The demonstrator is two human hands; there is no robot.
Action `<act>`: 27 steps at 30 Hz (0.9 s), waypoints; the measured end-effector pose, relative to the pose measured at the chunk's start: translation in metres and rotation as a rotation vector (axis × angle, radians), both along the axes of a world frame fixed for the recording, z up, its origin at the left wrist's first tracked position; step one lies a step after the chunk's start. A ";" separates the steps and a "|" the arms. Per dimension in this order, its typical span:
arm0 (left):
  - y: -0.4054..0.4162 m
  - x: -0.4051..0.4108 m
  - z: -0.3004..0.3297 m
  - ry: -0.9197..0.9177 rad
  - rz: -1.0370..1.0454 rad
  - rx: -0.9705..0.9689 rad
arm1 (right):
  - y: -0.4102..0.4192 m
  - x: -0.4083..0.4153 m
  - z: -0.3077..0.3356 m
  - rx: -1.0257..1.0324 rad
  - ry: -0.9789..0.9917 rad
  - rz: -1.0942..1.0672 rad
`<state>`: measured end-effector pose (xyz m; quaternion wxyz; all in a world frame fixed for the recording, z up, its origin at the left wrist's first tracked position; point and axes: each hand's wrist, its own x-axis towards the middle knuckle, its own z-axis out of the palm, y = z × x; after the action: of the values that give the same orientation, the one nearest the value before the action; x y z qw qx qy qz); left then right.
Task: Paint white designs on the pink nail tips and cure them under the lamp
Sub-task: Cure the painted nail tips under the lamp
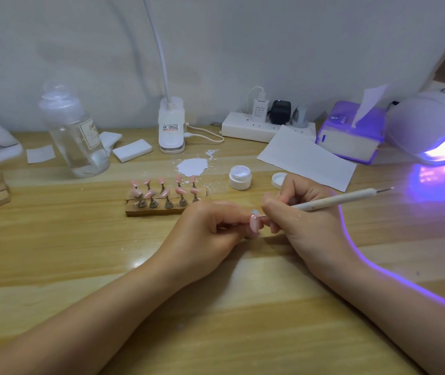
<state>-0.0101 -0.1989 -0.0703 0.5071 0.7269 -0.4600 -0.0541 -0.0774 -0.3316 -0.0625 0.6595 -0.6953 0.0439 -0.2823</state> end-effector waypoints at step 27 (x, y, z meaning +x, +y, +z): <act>-0.002 -0.004 0.002 0.194 0.093 -0.054 | -0.029 0.029 0.049 -0.180 0.032 -0.217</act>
<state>-0.0145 -0.2011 -0.0686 0.5704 0.7249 -0.3758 -0.0884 -0.0488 -0.3607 -0.0135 0.5591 -0.7473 0.1040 -0.3437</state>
